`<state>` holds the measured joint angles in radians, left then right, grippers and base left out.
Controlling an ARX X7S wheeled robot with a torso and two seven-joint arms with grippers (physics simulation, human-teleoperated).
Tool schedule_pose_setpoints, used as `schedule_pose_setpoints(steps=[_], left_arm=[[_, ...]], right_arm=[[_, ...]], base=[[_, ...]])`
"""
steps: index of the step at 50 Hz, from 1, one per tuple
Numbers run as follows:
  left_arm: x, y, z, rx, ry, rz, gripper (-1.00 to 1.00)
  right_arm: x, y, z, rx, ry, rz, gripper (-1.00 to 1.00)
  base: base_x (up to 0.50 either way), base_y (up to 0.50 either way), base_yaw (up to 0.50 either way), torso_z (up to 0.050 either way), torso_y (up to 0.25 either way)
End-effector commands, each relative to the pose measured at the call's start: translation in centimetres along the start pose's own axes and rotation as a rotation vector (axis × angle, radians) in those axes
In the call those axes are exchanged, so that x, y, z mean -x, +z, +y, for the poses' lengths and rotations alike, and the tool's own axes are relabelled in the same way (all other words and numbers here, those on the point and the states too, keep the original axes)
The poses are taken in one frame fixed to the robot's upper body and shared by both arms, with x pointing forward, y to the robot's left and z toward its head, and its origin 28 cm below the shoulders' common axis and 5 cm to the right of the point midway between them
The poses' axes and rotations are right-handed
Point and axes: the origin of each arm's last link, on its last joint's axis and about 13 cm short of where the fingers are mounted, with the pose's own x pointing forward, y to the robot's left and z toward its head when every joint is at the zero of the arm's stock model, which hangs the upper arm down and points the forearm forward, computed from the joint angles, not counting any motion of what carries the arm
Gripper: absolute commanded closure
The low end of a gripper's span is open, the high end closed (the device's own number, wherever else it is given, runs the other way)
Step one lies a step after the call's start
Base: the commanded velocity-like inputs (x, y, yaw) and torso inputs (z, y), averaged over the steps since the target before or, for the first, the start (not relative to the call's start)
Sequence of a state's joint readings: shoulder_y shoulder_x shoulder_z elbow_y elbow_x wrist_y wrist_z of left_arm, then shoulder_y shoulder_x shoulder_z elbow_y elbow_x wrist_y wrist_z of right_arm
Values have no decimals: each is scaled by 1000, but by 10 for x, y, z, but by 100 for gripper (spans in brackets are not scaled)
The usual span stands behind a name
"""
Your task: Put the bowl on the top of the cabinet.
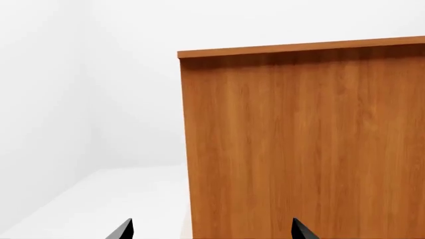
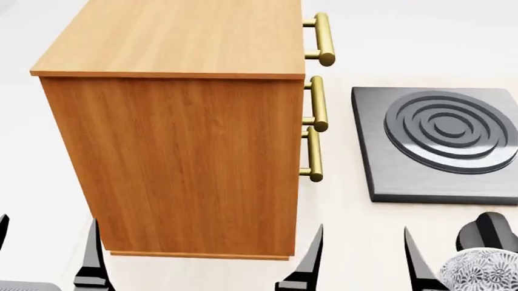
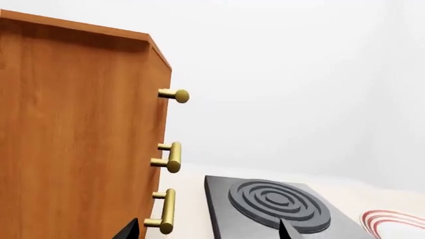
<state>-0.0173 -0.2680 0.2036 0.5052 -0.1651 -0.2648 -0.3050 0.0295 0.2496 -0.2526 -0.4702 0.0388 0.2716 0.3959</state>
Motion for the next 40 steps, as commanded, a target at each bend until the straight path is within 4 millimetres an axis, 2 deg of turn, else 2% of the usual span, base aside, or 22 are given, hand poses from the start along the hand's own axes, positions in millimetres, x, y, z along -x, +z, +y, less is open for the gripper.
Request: schedule_pose_setpoints(steps=[1, 8, 13, 20, 29, 31, 40], left_arm=[[0, 0, 1, 0, 2, 1, -100], [1, -1, 1, -3, 2, 4, -100], [0, -3, 1, 1, 0, 9, -100], [-1, -3, 1, 0, -2, 10, -100], [-2, -6, -1, -1, -8, 16, -100], [-2, -6, 0, 2, -5, 17, -100], [-3, -10, -1, 8, -7, 20, -100]], right_arm=[[-3, 2, -3, 4, -21, 114, -100], [-5, 12, -11, 92, 5, 141, -100], [-4, 20, -24, 158, 65, 227, -100], [-5, 31, -37, 170, 60, 282, -100], [4, 45, -47, 298, 103, 334, -100], [4, 43, -50, 295, 114, 393, -100], [14, 37, -60, 395, 91, 389, -100]], base=[[0, 0, 0, 0, 0], [0, 0, 0, 0, 0], [0, 0, 0, 0, 0], [0, 0, 0, 0, 0], [0, 0, 0, 0, 0], [0, 0, 0, 0, 0], [0, 0, 0, 0, 0]])
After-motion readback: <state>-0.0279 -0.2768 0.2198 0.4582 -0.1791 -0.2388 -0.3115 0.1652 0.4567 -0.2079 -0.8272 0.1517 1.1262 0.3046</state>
